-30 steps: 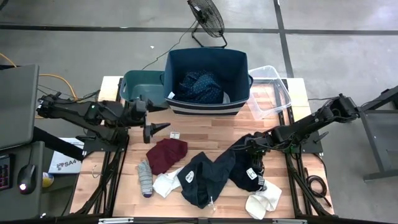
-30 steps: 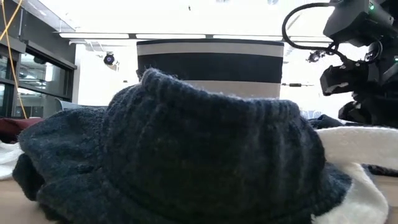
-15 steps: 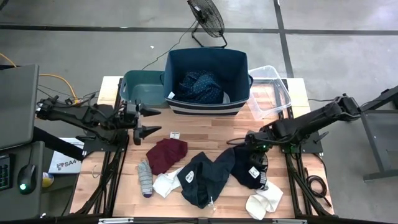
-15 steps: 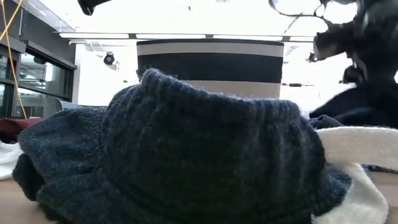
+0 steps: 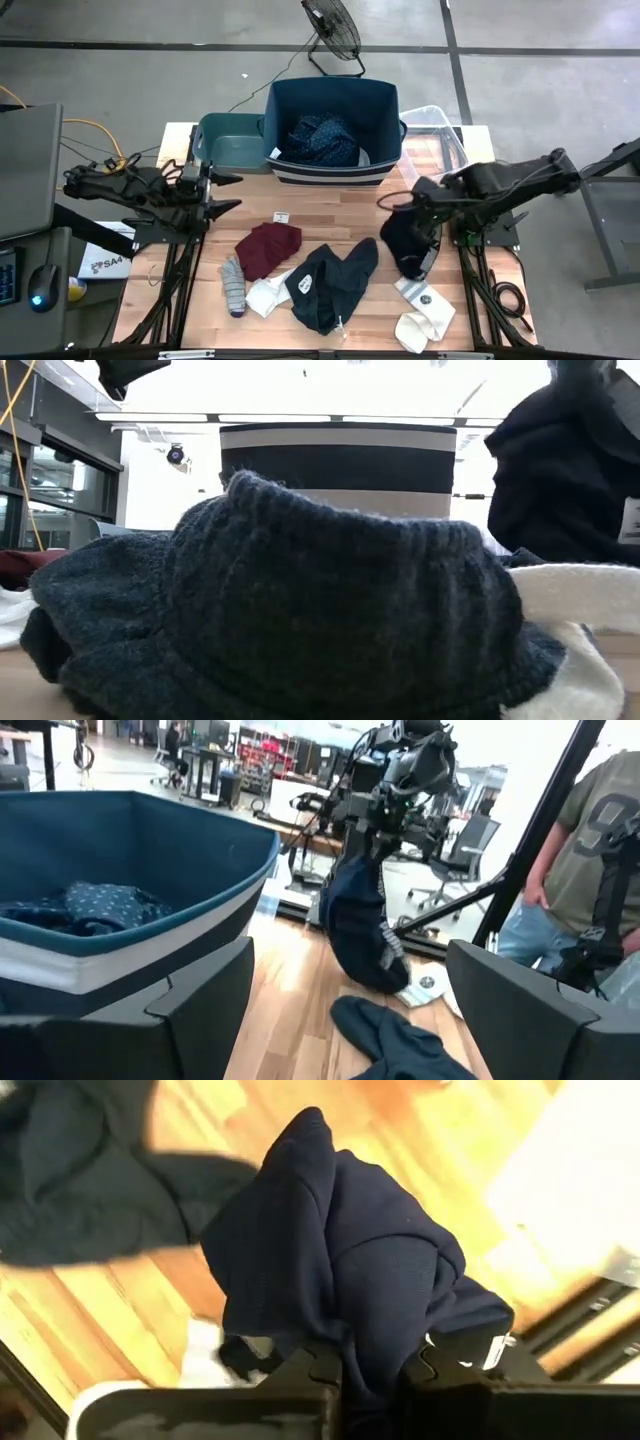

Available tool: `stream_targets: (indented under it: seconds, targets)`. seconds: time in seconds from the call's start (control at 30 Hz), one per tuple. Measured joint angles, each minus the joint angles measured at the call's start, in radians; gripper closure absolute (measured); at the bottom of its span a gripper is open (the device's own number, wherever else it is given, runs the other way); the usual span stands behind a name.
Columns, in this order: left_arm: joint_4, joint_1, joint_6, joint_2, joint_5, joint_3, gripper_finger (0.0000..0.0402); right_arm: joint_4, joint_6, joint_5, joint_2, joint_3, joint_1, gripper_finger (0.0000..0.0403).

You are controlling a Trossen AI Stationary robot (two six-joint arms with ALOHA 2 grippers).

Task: Pick & Place Cloths
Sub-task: Put the black and white underwear into the transparent bin

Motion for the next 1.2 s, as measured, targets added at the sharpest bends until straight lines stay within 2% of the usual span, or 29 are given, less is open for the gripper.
stream_targets:
  seconds: [0.1, 0.2, 0.53, 0.77, 0.93, 1.07, 1.2]
  targets:
    - [-0.003, 0.0, 0.008, -0.029, 0.0, -0.012, 0.0077, -0.076, 0.043, 0.047, 0.0, 0.093, 0.0, 0.0389]
    - [-0.025, 0.0, 0.01, -0.043, -0.003, -0.016, 0.0077, -0.079, 0.053, 0.106, -0.005, 0.176, 0.0, 0.0389]
    - [-0.067, 0.0, 0.008, -0.045, 0.056, -0.016, 0.0077, -0.079, 0.047, 0.411, -0.021, 0.416, -0.002, 0.0389]
    - [-0.078, 0.0, 0.0, -0.045, 0.065, -0.016, 0.0077, -0.076, -0.104, 0.685, -0.032, 0.532, -0.079, 0.0389]
    - [-0.077, 0.0, 0.0, -0.045, 0.065, -0.016, 0.0077, -0.075, -0.188, 0.859, -0.042, 0.566, -0.165, 0.0389]
    - [-0.074, 0.0, 0.0, -0.045, 0.065, -0.016, 0.0077, -0.078, -0.243, 0.903, -0.053, 0.566, -0.261, 0.0389]
    - [-0.074, 0.0, 0.0, -0.045, 0.065, -0.016, 0.0077, -0.079, -0.32, 0.863, -0.061, 0.566, -0.382, 0.0389]
